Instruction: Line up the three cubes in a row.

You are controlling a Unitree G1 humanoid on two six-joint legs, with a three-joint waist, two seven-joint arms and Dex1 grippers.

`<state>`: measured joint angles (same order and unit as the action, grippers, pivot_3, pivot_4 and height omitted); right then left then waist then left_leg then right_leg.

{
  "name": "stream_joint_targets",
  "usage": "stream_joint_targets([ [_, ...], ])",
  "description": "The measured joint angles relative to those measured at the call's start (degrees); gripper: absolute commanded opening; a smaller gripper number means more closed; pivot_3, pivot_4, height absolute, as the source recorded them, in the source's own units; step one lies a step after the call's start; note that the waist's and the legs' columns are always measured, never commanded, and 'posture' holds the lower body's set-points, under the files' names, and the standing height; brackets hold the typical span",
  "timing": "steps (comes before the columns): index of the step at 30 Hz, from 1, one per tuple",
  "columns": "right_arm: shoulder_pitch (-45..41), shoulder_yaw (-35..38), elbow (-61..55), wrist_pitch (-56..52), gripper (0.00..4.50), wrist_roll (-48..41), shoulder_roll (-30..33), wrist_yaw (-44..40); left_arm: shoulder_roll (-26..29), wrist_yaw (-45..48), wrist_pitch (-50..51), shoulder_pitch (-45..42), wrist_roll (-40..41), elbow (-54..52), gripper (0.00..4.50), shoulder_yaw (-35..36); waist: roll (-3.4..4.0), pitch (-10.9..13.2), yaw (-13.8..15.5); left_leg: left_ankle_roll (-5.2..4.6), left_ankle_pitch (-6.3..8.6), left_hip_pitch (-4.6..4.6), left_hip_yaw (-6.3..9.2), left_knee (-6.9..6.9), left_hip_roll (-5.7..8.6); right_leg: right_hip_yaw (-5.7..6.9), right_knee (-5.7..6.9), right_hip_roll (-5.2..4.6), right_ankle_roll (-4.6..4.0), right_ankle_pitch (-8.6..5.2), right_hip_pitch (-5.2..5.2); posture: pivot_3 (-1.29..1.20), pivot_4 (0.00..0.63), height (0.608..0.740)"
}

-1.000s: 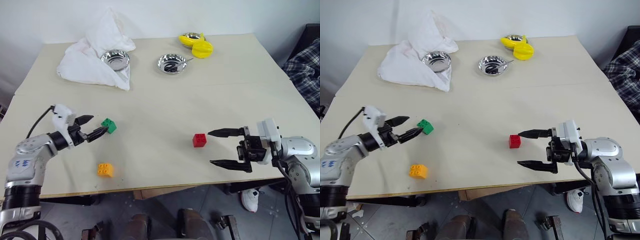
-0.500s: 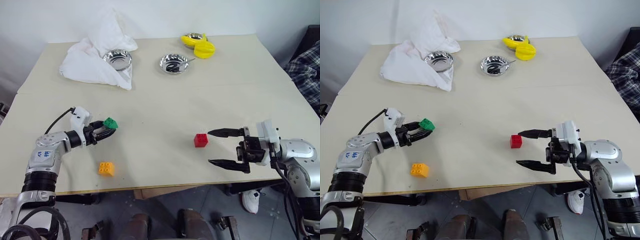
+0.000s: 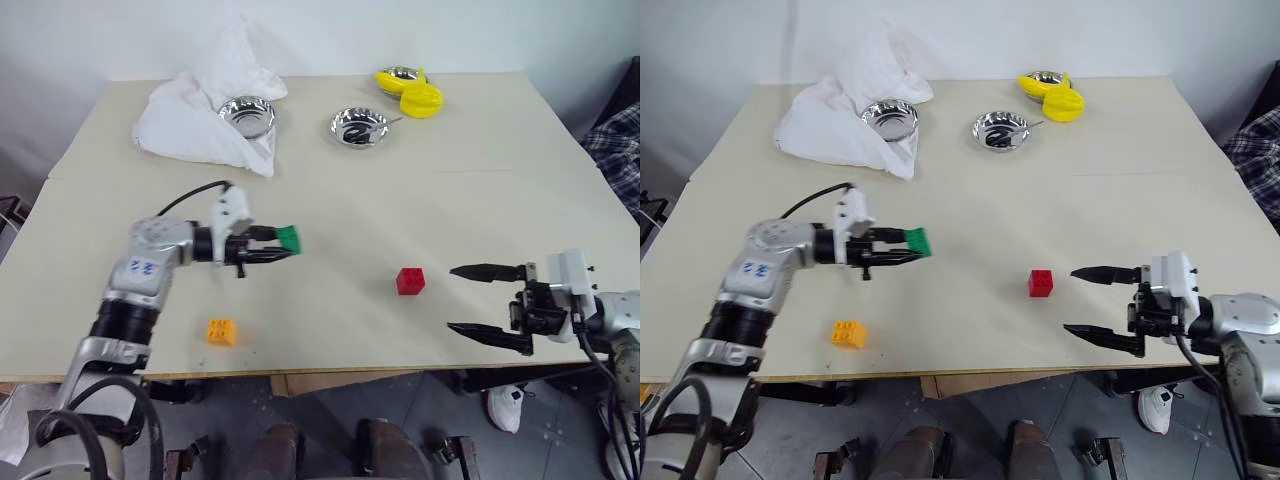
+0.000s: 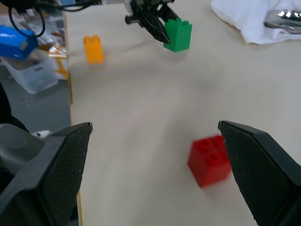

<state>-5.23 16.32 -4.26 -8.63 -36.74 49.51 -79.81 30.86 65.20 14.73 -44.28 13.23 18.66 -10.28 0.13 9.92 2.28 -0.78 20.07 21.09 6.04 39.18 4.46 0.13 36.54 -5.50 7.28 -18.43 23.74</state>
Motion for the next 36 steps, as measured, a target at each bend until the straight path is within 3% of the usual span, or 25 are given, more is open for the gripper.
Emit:
stream_joint_targets([
  [6, 6.6, 5.06, 0.1, 1.22, 4.5, 0.82, 1.66, -1.09, -9.99, -0.05, -0.99, -2.02, -5.95, 4.85, 1.48, -9.33, -0.03, 0.02, -0.64, -0.01, 0.0, 0.02, -0.04, -0.01, 0.0, 0.04, 0.1, 0.04, 0.0, 0.0, 0.06, 0.0, 0.15, 0.74],
  [11, 11.06, 7.26, -4.67, 1.09, 4.5, 0.47, 0.52, 0.99, -11.76, -0.6, -3.95, -3.04, -8.02, 8.89, 1.48, -10.1, -0.06, 0.03, -0.76, 0.0, -0.03, -0.05, -0.22, 0.02, -0.03, 0.0, 0.07, 0.05, 0.0, 0.0, 0.12, 0.0, 0.15, 0.74],
  [20, 13.27, 7.53, -7.49, 1.09, 4.5, 0.19, -0.84, 3.27, -11.96, -0.63, -3.69, -3.88, -9.69, 8.88, 1.48, -10.48, -0.07, 0.04, -0.71, -0.01, -0.04, -0.08, -0.22, 0.07, 0.0, -0.25, 0.13, 0.04, 0.02, 0.01, 0.1, 0.0, 0.15, 0.74],
  [29, 12.32, 7.08, -7.0, 1.82, 4.5, 0.37, -1.88, 3.47, -7.22, -0.94, 0.34, -1.21, -9.98, 2.32, 1.48, -9.18, -0.07, 0.04, -0.86, 0.01, -0.05, -0.14, -0.23, 0.06, -0.02, -0.31, 0.22, 0.05, 0.02, 0.01, 0.11, 0.0, 0.15, 0.74],
  [36, 10.76, 6.3, -6.5, 2.49, 4.5, 1.01, -2.32, 3.44, -7.29, -1.87, 1.53, 0.81, -9.63, -0.07, 1.48, -8.3, -0.07, 0.04, -0.76, 0.01, -0.05, -0.14, -0.23, 0.06, -0.01, -0.3, 0.23, 0.04, 0.02, 0.01, 0.11, 0.0, 0.15, 0.74],
])
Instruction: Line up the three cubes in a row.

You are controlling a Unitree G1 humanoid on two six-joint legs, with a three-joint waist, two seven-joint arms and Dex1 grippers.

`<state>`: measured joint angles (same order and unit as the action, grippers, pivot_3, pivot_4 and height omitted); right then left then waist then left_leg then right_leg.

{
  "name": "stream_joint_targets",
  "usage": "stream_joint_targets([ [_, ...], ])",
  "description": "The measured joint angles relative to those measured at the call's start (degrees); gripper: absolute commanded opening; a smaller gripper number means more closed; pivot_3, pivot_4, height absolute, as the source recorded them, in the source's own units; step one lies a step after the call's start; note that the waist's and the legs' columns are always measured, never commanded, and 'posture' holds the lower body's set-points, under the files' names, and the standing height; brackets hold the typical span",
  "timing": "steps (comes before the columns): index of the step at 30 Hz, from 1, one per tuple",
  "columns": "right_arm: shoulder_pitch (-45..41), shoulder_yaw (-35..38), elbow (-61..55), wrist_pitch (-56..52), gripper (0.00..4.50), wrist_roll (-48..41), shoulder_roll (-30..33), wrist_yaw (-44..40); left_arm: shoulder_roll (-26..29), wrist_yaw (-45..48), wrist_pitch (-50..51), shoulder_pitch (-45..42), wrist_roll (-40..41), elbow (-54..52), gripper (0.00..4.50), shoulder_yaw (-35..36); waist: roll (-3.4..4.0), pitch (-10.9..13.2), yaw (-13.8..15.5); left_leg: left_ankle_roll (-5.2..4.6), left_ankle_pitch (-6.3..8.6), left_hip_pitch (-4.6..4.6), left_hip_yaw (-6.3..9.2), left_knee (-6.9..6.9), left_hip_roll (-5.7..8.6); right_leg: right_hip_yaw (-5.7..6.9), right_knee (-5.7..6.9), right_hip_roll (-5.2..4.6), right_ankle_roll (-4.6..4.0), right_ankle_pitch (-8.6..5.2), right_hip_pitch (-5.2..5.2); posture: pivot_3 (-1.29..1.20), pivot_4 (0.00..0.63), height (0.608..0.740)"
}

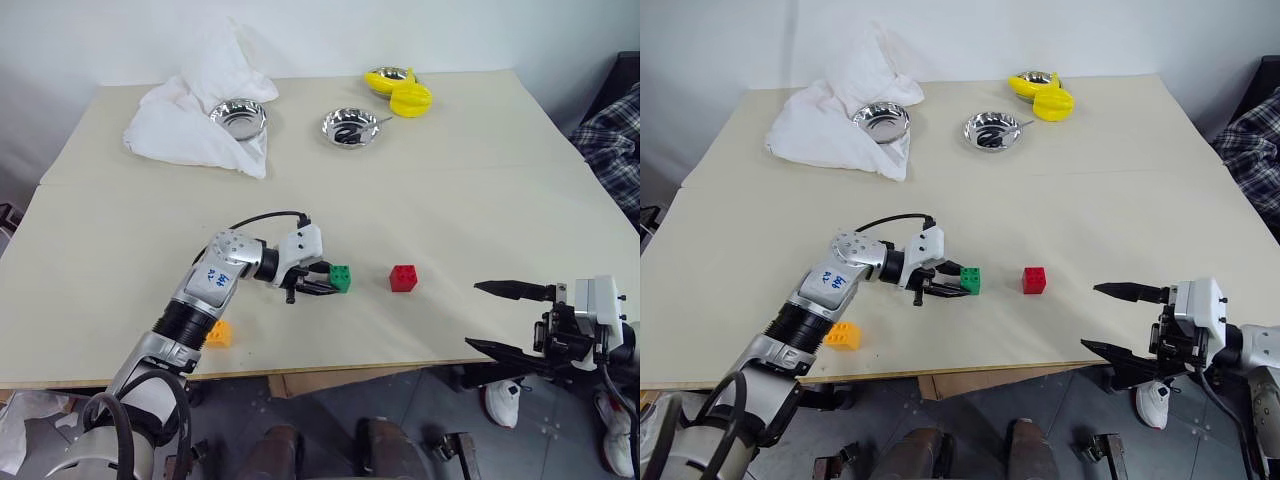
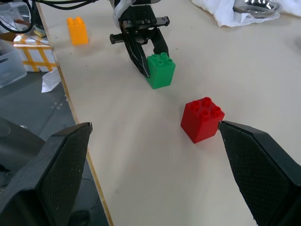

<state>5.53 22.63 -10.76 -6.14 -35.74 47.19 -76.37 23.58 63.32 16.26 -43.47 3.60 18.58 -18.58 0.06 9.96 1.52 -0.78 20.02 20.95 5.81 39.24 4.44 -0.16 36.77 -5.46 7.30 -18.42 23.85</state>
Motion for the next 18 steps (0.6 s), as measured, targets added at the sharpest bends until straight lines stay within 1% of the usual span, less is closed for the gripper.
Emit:
stream_joint_targets([
  [6, -1.37, -1.38, 1.13, 0.07, 4.5, 0.44, -0.17, -0.2, -0.49, 0.18, -2.06, 0.62, 0.2, 0.7, 1.48, 0.32, 0.0, 0.0, 0.01, 0.0, 0.0, 0.0, 0.0, 0.0, 0.01, 0.01, -0.01, -0.01, 0.0, 0.0, 0.0, 0.0, 0.15, 0.74],
  [8, -2.03, -1.89, 1.59, 0.13, 4.5, 0.49, -0.18, -0.27, -0.73, 0.37, -3.33, 0.67, 0.42, 2.02, 2.25, 0.57, 0.0, 0.0, 0.08, 0.0, 0.0, 0.0, 0.0, 0.01, 0.01, 0.02, -0.01, -0.02, 0.0, 0.0, -0.01, 0.0, 0.15, 0.74],
  [9, -2.18, -1.98, 1.67, 0.19, 4.5, 0.49, -0.18, -0.3, -0.71, 0.55, -3.42, 0.75, 0.26, 2.68, 2.45, 0.43, 0.0, 0.0, 0.06, 0.0, 0.0, 0.0, -0.01, 0.01, 0.02, 0.02, -0.01, -0.02, 0.0, 0.0, -0.01, 0.0, 0.15, 0.74],
  [12, -2.57, -2.26, 2.03, 0.84, 4.5, 0.56, -0.23, -0.39, -0.75, 1.6, -4.4, 1.42, 0.68, 4.09, 3.46, 0.65, 0.0, 0.0, 0.04, 0.0, 0.0, 0.0, 0.0, 0.02, 0.02, 0.02, 0.01, -0.02, 0.0, 0.0, 0.0, 0.0, 0.15, 0.74],
  [14, -2.75, -2.4, 2.08, 1.08, 4.5, 0.57, -0.24, -0.43, -0.73, 2.69, -4.39, 1.43, 1.01, 4.06, 3.94, 0.66, 0.0, 0.0, 0.06, -0.01, -0.01, 0.01, 0.0, 0.03, 0.03, 0.02, 0.01, -0.03, 0.0, 0.0, -0.01, 0.0, 0.15, 0.74],
  [15, -2.83, -2.46, 2.17, 1.12, 4.5, 0.59, -0.24, -0.45, -0.71, 3.14, -4.33, 1.44, 1.2, 4.02, 4.29, 0.66, 0.0, 0.0, 0.08, -0.01, -0.01, 0.01, 0.0, 0.04, 0.03, 0.02, 0.02, -0.03, 0.0, 0.0, -0.01, 0.0, 0.15, 0.74],
  [16, -2.97, -2.59, 2.31, 1.15, 4.5, 0.6, -0.24, -0.46, -0.7, 3.26, -4.28, 1.45, 1.29, 3.91, 4.46, 0.67, 0.0, 0.0, 0.08, -0.01, -0.01, 0.01, 0.0, 0.04, 0.03, 0.02, 0.02, -0.03, 0.0, 0.0, -0.01, 0.0, 0.15, 0.74],
  [18, -3.4, -3.02, 2.63, 1.2, 4.5, 0.68, -0.24, -0.48, -0.69, 2.96, -4.59, 1.45, 1.31, 3.86, 4.46, 0.98, 0.0, 0.0, 0.03, -0.01, -0.01, 0.01, 0.0, 0.04, 0.03, 0.02, 0.02, -0.03, 0.0, 0.0, 0.0, 0.0, 0.15, 0.74],
])
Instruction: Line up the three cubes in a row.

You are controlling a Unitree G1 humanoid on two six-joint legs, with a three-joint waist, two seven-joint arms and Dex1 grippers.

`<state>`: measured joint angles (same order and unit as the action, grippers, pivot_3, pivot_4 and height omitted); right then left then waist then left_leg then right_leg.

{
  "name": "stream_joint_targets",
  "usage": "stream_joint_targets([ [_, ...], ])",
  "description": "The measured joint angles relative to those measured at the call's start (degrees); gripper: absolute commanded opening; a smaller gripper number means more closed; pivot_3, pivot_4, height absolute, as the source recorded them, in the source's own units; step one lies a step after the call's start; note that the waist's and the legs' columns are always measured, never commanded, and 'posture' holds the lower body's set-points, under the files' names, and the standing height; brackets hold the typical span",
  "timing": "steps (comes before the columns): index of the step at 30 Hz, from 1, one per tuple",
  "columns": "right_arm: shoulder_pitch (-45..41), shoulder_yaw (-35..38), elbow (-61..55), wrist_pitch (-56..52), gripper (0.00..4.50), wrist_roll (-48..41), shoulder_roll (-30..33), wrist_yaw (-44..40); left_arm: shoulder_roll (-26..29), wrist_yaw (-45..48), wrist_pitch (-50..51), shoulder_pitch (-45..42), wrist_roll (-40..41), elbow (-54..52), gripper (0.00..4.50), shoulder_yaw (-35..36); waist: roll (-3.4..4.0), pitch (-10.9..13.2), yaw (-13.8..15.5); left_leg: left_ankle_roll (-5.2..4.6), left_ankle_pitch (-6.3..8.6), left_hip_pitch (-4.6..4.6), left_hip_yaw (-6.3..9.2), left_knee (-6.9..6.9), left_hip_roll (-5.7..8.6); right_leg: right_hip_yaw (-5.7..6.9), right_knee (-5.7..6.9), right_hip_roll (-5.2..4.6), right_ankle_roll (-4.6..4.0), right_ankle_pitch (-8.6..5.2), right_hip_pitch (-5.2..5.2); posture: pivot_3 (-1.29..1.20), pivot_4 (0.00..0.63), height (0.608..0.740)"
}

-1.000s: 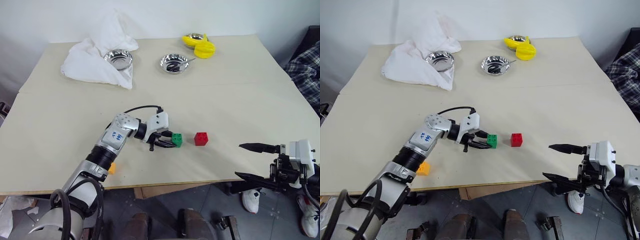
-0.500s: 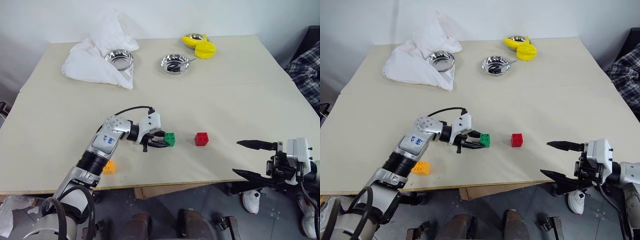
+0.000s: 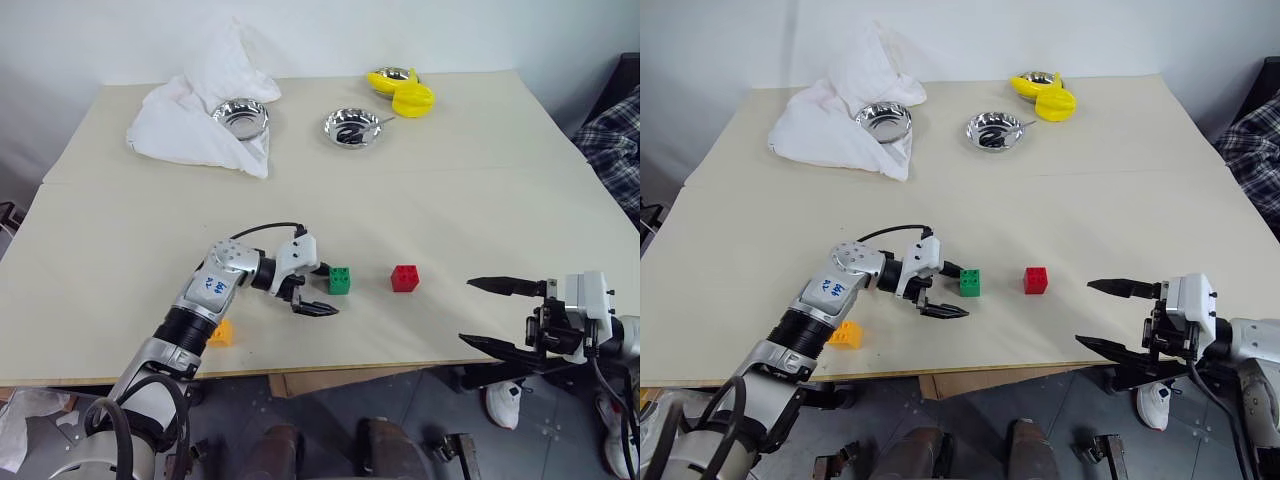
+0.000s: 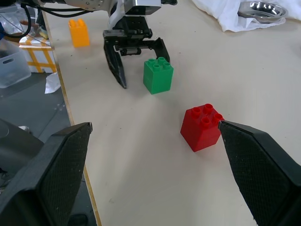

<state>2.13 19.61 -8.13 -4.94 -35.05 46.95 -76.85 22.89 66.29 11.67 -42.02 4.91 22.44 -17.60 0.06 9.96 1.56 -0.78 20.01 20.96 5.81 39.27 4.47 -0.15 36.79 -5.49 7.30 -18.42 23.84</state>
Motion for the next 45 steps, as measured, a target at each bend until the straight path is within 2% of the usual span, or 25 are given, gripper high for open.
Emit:
stream_joint_targets([
  [4, -1.03, -1.05, 0.87, 0.08, 4.5, 0.35, -0.04, -0.19, 0.59, 0.33, -2.49, 0.01, 0.86, 0.01, 4.46, 2.2, 0.0, 0.0, -0.03, 0.0, 0.0, 0.01, 0.0, 0.0, -0.01, 0.01, 0.0, 0.0, 0.0, 0.0, 0.02, 0.0, 0.15, 0.74],
  [7, -2.31, -1.76, 2.23, 0.32, 4.5, 0.5, -0.04, -1.18, 3.12, 3.81, -6.09, -0.09, 4.38, 0.08, 4.46, 6.26, -0.01, 0.01, -0.2, 0.02, 0.0, 0.02, 0.0, 0.0, -0.03, 0.01, 0.02, 0.01, 0.0, 0.0, 0.07, 0.0, 0.15, 0.74],
  [11, -7.23, -4.38, 6.05, 1.14, 4.5, 1.17, -0.04, -3.31, 11.12, 14.77, -11.7, 1.17, 13.33, 0.3, 4.46, 15.19, -0.01, 0.01, -1.13, 0.05, -0.01, 0.02, -0.03, -0.05, -0.08, 0.02, 0.05, 0.02, -0.03, -0.01, 0.15, 0.0, 0.15, 0.74],
  [15, -10.53, -5.95, 8.52, 1.16, 4.5, 1.4, -0.07, -4.47, 18.56, 15.28, -13.37, 6.53, 15.36, 0.36, 4.46, 22.91, 0.02, -0.01, -1.5, 0.04, 0.0, 0.04, 0.0, -0.08, -0.05, 0.02, 0.06, -0.03, -0.04, -0.02, 0.16, 0.0, 0.15, 0.74],
  [17, -12.14, -7.03, 8.92, 0.98, 4.5, 1.58, -0.3, -4.83, 20.71, 14.33, -12.24, 12.27, 16.86, -2.07, 4.46, 26.39, 0.01, -0.01, -1.58, 0.02, 0.01, 0.08, 0.01, -0.08, -0.05, 0.01, 0.1, -0.05, -0.04, -0.02, 0.15, 0.0, 0.15, 0.74],
  [19, -14.24, -8.56, 9.48, 0.44, 4.5, 1.62, -0.51, -5.3, 22.96, 13.17, -12.0, 22.86, 18.62, -6.85, 4.46, 32.02, 0.02, -0.01, -1.91, -0.01, 0.04, 0.09, 0.0, -0.11, -0.08, -0.03, 0.13, -0.03, -0.04, -0.02, 0.18, 0.0, 0.15, 0.74],
  [22, -15.79, -10.3, 10.29, -0.45, 4.5, 1.62, -0.84, -6.33, 23.18, 10.35, -11.58, 36.87, 20.36, -11.98, 4.46, 40.16, 0.0, 0.0, -1.82, 0.0, 0.05, 0.14, 0.03, -0.14, -0.12, -0.01, 0.01, -0.01, -0.07, -0.02, 0.21, 0.0, 0.15, 0.74],
  [26, -18.78, -12.5, 10.56, -0.18, 4.5, 1.79, -1.5, -8.3, 19.78, 4.96, -12.19, 55.61, 21.34, -20.21, 4.46, 52.73, 0.01, 0.0, -1.41, -0.01, 0.07, 0.09, 0.02, -0.13, -0.14, -0.02, -0.24, -0.03, -0.09, -0.02, 0.08, 0.0, 0.15, 0.74],
  [31, -21.52, -13.67, 10.69, -0.06, 4.5, 1.85, -1.57, -9.77, 15.05, -0.07, -11.92, 67.15, 23.4, -25.22, 4.46, 61.04, 0.01, 0.0, 0.25, -0.05, 0.07, -0.02, 0.11, -0.12, -0.14, 0.03, -0.63, -0.02, -0.13, -0.01, -0.27, 0.0, 0.15, 0.74],
  [34, -21.82, -14.67, 11.06, 0.07, 4.5, 1.91, -1.57, -10.41, 13.86, 0.18, -11.88, 71.37, 24.39, -27.36, 4.46, 61.98, 0.01, 0.0, 0.12, -0.1, 0.11, -0.02, 0.09, -0.15, -0.14, 0.02, -0.77, -0.02, -0.14, 0.0, -0.31, 0.0, 0.15, 0.74],
  [38, -22.14, -15.01, 12.5, 0.76, 4.5, 1.95, -1.57, -10.84, 13.72, 1.67, -11.92, 72.87, 24.19, -31.2, 4.46, 57.59, 0.01, 0.0, 0.0, -0.12, 0.12, -0.01, 0.09, -0.17, -0.14, 0.02, -0.8, -0.02, -0.14, 0.0, -0.3, 0.0, 0.15, 0.74],
  [45, -18.64, -15.16, 12.14, 5.12, 4.5, 0.04, 4.06, -11.45, 19.74, 0.9, -9.23, 58.51, 22.7, -33.69, 4.46, 45.53, 0.08, -0.02, -0.13, -0.1, 0.12, -0.03, 0.12, -0.18, -0.15, 0.1, -0.74, -0.01, -0.17, 0.04, -0.27, 0.0, 0.15, 0.74],
])
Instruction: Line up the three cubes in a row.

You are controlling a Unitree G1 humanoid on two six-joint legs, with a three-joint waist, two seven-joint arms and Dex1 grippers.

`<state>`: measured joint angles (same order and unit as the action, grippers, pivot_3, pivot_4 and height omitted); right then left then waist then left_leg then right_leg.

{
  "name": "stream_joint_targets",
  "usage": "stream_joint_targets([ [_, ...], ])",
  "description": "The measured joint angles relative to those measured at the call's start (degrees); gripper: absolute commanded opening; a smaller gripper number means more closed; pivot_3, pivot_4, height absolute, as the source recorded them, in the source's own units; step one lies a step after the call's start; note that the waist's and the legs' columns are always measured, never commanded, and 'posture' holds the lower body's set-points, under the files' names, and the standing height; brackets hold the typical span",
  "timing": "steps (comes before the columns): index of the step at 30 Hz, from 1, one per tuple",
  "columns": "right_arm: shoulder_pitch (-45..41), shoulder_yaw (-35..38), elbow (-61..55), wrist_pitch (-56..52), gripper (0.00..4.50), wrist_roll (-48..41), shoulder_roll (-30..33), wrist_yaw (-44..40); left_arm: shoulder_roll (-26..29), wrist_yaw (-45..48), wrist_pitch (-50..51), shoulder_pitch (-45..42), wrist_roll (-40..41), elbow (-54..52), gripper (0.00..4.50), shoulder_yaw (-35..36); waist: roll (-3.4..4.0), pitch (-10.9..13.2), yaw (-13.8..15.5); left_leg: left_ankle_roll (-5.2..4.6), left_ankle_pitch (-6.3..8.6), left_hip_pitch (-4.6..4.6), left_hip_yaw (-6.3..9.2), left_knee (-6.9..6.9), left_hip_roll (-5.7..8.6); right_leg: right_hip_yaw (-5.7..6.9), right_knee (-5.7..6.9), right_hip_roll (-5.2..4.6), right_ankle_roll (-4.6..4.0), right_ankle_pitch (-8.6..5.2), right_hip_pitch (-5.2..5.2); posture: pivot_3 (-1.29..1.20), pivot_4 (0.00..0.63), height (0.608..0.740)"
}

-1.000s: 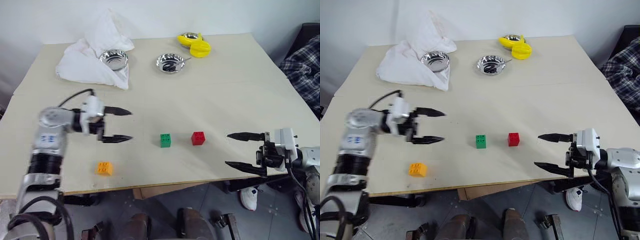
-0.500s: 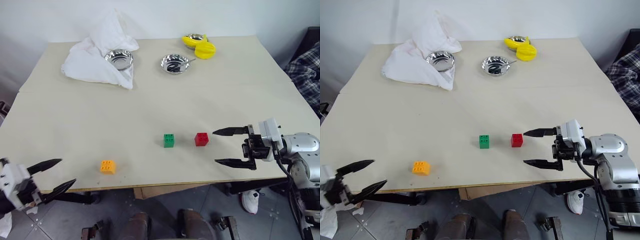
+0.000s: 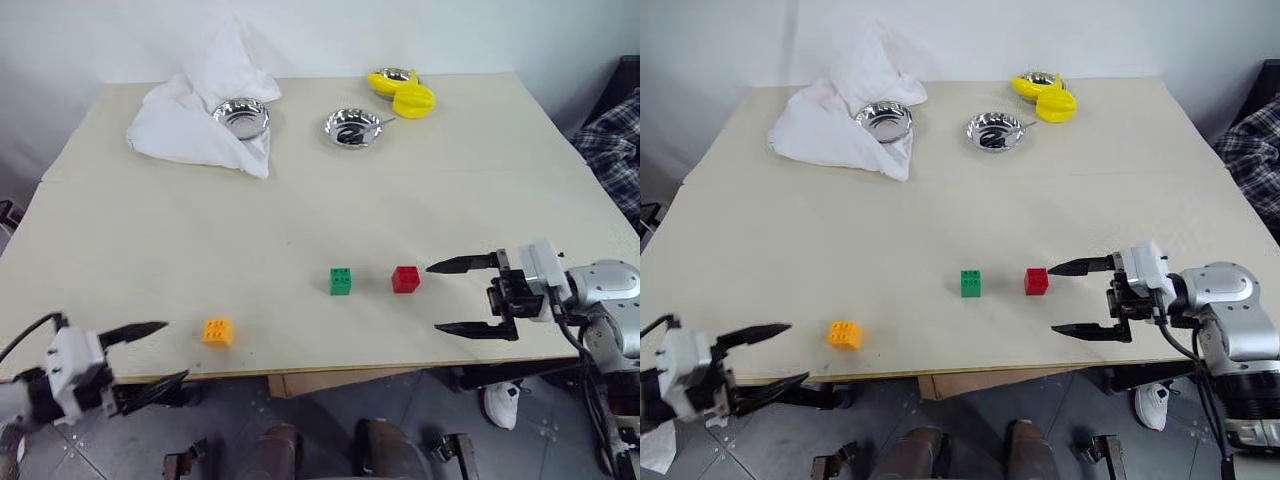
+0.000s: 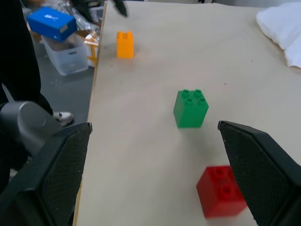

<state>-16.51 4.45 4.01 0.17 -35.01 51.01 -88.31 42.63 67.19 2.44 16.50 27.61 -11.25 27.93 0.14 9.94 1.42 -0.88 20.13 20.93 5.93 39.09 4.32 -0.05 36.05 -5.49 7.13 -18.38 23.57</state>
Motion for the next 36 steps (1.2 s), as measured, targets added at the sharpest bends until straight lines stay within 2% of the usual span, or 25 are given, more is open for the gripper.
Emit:
stream_joint_targets([
  [3, 4.72, 2.11, -2.07, 0.21, 4.5, -2.29, 0.93, -0.03, 1.33, 0.84, -0.15, -8.17, -2.62, 5.39, 4.46, -6.8, 0.04, -0.02, -0.24, 0.03, 0.02, 0.0, -0.04, -0.09, -0.03, 0.06, 0.03, 0.04, 0.02, 0.01, 0.1, 0.0, 0.15, 0.74],
  [6, 8.1, 3.43, -6.27, -0.62, 4.5, -4.94, -1.01, 0.22, 1.35, 2.29, -1.2, -11.82, -3.96, 10.05, 4.46, -10.63, 0.03, -0.02, -1.14, 0.08, 0.06, 0.0, -0.07, -0.12, -0.12, 0.07, 0.08, 0.09, 0.02, 0.01, 0.14, 0.0, 0.15, 0.74],
  [16, 11.63, 2.84, -13.65, -1.16, 4.5, -8.27, -8.79, 0.39, 1.35, 5.19, -3.97, -16.73, -5.69, 16.65, 4.46, -16.07, 0.03, -0.02, -1.1, 0.07, 0.05, 0.0, -0.04, -0.01, -0.07, 0.06, 0.1, 0.06, 0.04, 0.02, 0.1, 0.0, 0.15, 0.74],
  [23, 11.1, 2.79, -13.57, -0.65, 4.5, -7.65, -8.85, 0.39, 0.95, 5.15, -4.98, -17.05, -6.01, 16.8, 2.32, -17.75, 0.03, -0.02, -0.72, 0.07, 0.06, 0.0, -0.04, -0.02, -0.08, 0.05, 0.1, 0.06, 0.04, 0.02, 0.11, 0.0, 0.15, 0.74],
  [26, 11.0, 3.06, -12.89, -0.21, 4.5, -7.49, -8.79, 0.38, 0.81, 5.11, -5.24, -17.23, -5.97, 16.99, 1.55, -17.76, 0.03, -0.02, -0.61, 0.07, 0.05, 0.0, -0.05, -0.01, -0.07, 0.05, 0.1, 0.06, 0.04, 0.02, 0.11, 0.0, 0.15, 0.74],
  [30, 10.88, 4.1, -12.19, 0.04, 4.5, -6.36, -8.42, 0.38, -0.39, 5.2, -3.84, -21.38, -5.48, 17.77, 1.54, -19.22, 0.02, -0.01, 0.02, 0.06, 0.05, 0.01, -0.03, 0.05, -0.06, 0.08, 0.16, 0.05, 0.04, 0.02, 0.1, 0.0, 0.15, 0.74],
  [36, 10.42, 6.01, -10.65, 0.01, 4.5, -4.97, -7.46, 0.65, -1.92, 8.41, -1.46, -37.43, -6.55, 22.12, 1.54, -26.0, 0.02, -0.02, 0.39, 0.03, 0.01, 0.01, 0.01, 0.12, 0.06, 0.13, 0.38, -0.01, 0.07, 0.04, 0.12, 0.0, 0.15, 0.74],
])
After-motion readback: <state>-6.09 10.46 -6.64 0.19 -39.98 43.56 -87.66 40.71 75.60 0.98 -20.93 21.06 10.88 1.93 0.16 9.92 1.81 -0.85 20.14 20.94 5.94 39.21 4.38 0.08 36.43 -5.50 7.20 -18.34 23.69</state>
